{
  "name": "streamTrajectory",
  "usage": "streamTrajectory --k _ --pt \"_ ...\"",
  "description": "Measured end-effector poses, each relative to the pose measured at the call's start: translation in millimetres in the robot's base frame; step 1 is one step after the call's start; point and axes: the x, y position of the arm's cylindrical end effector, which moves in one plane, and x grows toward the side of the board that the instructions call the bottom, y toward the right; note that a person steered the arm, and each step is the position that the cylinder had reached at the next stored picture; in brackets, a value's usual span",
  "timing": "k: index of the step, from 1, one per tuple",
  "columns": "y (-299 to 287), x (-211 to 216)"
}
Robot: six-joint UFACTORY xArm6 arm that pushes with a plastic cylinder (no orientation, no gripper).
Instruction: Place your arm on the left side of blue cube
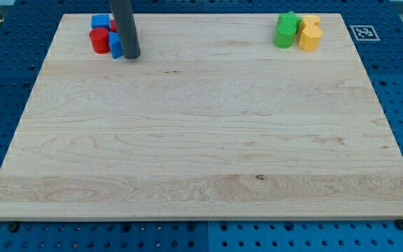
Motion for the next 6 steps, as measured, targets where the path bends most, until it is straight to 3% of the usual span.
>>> streamTrajectory --k 1,3,4,6 --pt "-7.2 32.5" --pt "-76.3 40.7" --pt "-111.4 20.9" --pt "-116.7 -83.1"
